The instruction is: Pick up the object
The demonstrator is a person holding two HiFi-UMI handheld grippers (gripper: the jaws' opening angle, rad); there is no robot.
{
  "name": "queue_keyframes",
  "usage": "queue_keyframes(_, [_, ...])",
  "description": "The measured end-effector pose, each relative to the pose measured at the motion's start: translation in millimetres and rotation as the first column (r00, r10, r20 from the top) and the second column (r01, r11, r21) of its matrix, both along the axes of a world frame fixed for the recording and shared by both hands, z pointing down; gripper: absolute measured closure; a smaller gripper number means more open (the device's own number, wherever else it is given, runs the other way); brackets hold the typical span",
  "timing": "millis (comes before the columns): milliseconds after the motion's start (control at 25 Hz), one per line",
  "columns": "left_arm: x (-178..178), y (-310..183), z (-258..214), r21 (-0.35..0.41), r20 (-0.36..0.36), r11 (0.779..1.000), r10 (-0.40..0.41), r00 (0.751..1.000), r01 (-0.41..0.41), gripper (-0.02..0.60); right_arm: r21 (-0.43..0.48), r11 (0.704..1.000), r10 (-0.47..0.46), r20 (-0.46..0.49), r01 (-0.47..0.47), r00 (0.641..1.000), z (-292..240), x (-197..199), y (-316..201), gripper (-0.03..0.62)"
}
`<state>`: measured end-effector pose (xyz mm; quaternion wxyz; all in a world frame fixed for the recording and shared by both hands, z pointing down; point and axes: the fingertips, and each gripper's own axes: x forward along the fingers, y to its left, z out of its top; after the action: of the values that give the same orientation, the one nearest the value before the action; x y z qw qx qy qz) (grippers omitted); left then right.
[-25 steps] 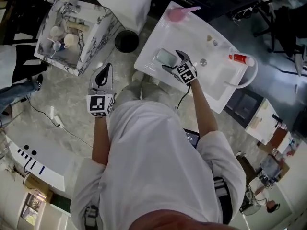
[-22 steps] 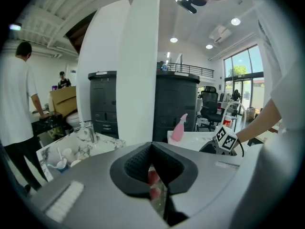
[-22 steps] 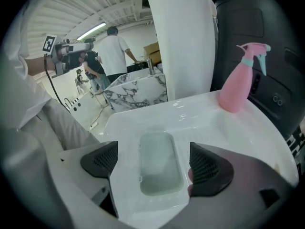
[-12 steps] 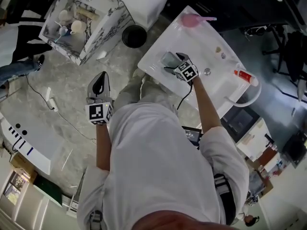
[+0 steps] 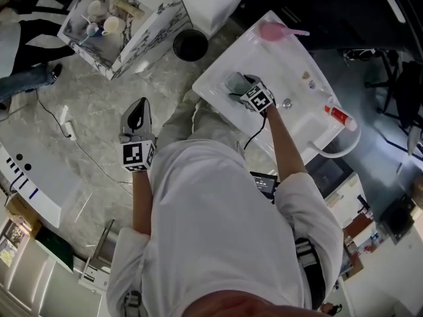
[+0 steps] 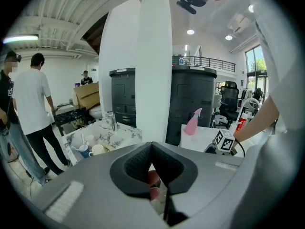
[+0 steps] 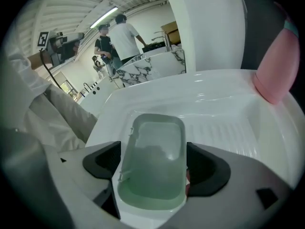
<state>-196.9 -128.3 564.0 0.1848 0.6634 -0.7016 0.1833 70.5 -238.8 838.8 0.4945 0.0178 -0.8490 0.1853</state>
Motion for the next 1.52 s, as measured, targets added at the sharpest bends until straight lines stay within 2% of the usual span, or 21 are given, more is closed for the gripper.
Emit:
queue_keyframes(160, [1.4, 3.4, 1.9, -0.007, 0.004, 1.0, 0.004, 1.0, -0.004, 0.584, 0.016, 1.0, -0.001, -0.008, 0.001, 1.0, 3.8, 0.9, -4.1, 0.191])
queue_keyframes(720, [-1.4, -4.5, 2.6, 0.0, -0.002, 0.998, 0.062, 0.998, -0.062, 0.584, 0.05, 0.999, 0.006, -0.017, -0.006, 1.0, -2.1, -1.6, -1.9, 0.214])
queue_keyframes(960, [1.0, -15.0, 1.2, 0.02, -0.007, 0.993, 0.116, 0.993, -0.116, 0.584, 0.038, 0.993, 0.107, 0.039, -0.109, 0.993, -19.8, -6.9, -3.8, 0.217])
queue_keyframes(1160, [3.9, -26.9, -2.6, 0.044, -0.012, 0.984, 0.174, 0.985, -0.173, 0.584, 0.044, 0.975, 0.212, 0.13, -0.219, 0.969, -51.3, -17.2, -10.5, 0.217])
queue_keyframes(1520, [29.9, -58.7, -21.8, 0.112, -0.006, 0.937, 0.334, 0.943, -0.331, 0.584, 0.094, 0.926, 0.325, 0.291, -0.365, 0.9, -117.5, -39.3, -7.8, 0.217])
